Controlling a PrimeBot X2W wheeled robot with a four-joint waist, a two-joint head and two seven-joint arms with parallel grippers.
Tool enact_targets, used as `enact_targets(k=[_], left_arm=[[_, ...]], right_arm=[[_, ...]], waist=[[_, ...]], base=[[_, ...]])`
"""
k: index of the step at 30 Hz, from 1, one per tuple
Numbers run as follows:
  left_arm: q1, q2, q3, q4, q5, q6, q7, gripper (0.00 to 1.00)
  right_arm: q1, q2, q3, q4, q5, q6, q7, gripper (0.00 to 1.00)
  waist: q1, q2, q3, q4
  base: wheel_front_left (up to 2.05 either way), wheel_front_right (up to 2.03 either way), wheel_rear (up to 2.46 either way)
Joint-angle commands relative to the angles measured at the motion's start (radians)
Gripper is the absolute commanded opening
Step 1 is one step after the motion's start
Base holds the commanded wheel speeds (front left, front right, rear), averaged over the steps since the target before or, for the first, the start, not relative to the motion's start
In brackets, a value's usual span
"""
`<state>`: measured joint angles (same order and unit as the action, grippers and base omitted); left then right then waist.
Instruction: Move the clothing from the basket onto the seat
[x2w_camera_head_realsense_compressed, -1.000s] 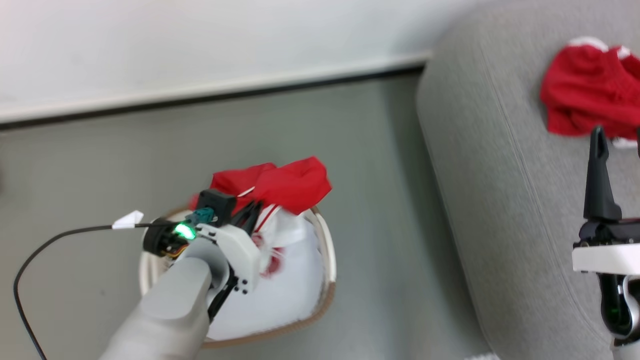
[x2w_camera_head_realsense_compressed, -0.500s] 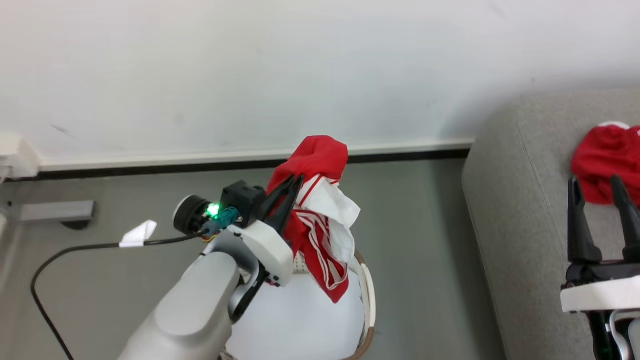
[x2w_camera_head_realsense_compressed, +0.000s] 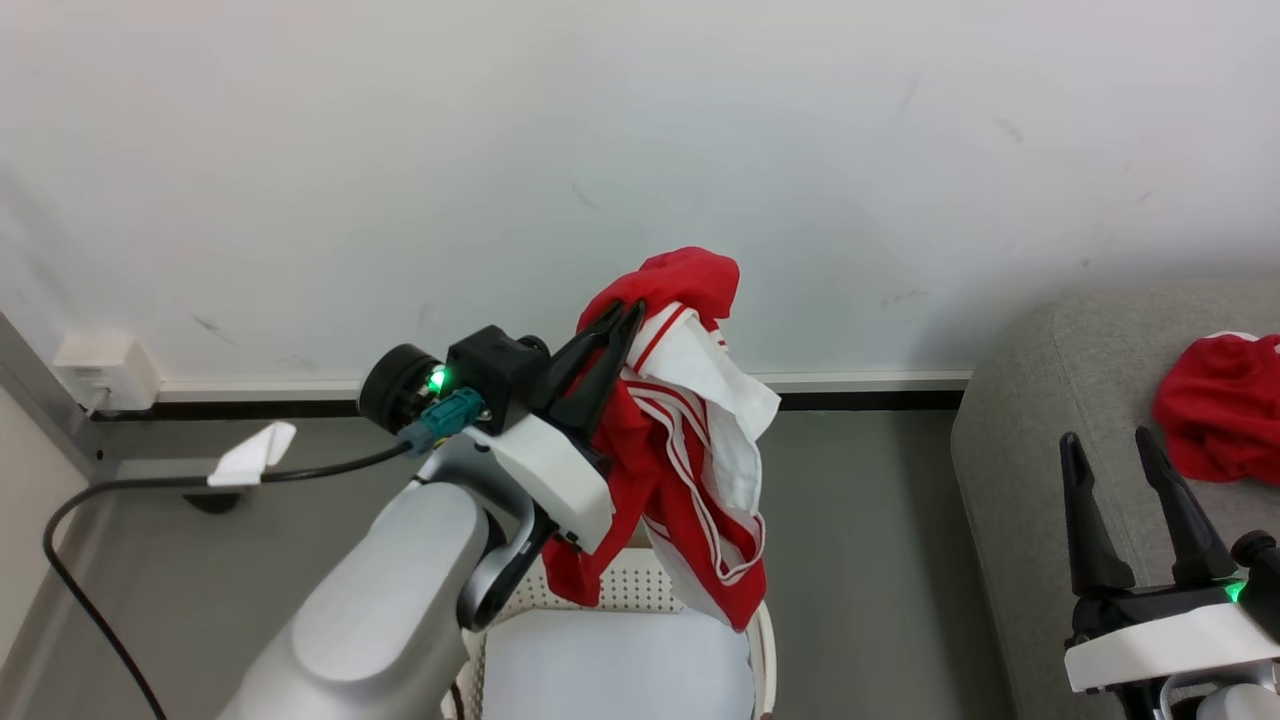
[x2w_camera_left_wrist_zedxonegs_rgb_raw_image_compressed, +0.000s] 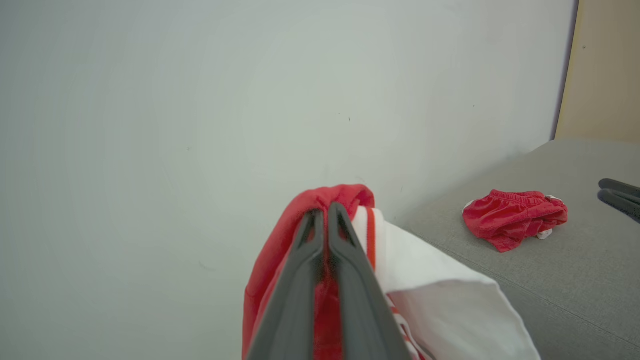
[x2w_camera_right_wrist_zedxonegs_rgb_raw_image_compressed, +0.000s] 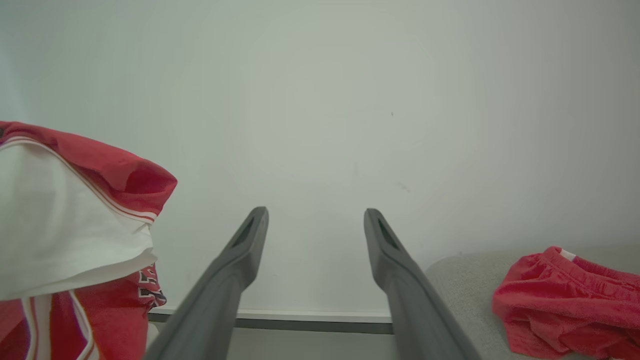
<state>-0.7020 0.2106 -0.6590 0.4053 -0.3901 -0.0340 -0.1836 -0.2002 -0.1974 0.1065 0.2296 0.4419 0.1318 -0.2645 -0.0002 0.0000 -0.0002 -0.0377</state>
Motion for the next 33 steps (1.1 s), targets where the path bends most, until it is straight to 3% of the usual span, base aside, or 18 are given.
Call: enact_targets(k=[1,12,23,33], left_arm=[[0.021,0.014,0.002,-0.022,-0.007,0.008,0.014,0.00],[0.043,0.018,-0.009,-0.077,-0.025,0.025,0.038,0.00],[0.035,0.007,-0.032,-0.069,-0.029,0.019,0.046,0.00],[0.032,-0.031,-0.077,-0.062,-0.028,0.004,0.044,0.00]], right_arm=[[0.010,-0.009,0.014,0.006,0.013,-0.002,0.000,1.00],[-0.018,-0.027,0.166,-0.001,-0.002,-0.002,0.000,1.00],[-0.082,0.008,0.437,-0.011,0.009,-0.002,0.001,1.00],[-0.221,0.066,0.560,0.183,0.002,-0.002,0.001,1.00]], waist=[[0.0002,0.0000,-0.005,0.001],[0.0002,0.0000,-0.008,0.004],[0.0002,0.0000,-0.003,0.019],[0.0002,0.0000,-0.001,0.063]], base=[[0.00,0.00,0.00],[0.00,0.00,0.00],[0.00,0.00,0.00],[0.00,0.00,0.00]])
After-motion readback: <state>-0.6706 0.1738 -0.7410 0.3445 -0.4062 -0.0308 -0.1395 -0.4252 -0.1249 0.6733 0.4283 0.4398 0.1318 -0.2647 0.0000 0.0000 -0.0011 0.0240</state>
